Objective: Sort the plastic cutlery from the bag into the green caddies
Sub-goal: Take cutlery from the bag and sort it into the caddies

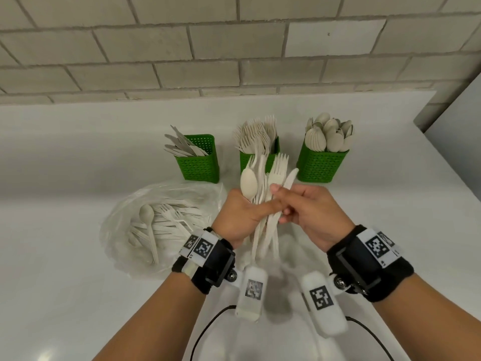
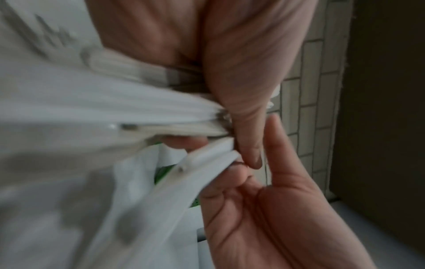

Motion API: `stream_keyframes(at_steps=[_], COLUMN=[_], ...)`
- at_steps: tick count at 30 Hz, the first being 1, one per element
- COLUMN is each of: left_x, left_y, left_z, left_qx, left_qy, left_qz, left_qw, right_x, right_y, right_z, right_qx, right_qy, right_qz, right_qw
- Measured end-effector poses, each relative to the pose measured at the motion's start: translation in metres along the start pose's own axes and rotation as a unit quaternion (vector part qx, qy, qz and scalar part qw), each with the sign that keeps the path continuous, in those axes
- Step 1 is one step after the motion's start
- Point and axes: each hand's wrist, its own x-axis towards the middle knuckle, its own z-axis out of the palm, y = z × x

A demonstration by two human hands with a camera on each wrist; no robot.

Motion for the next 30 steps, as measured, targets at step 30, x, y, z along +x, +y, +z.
stream_keyframes(at_steps=[30], left_x=[0.008], left_y=[-0.017], left_z=[-0.005], left_qx=[-0.070], left_qy=[0.124], left_qz=[-0.067], left_qw=[0.988], right_x=[0.012], right_y=[0.016], right_z=[0.004], right_qx=[-0.066], right_qy=[0.066], right_qz=[-0.006], right_qw=[0.996])
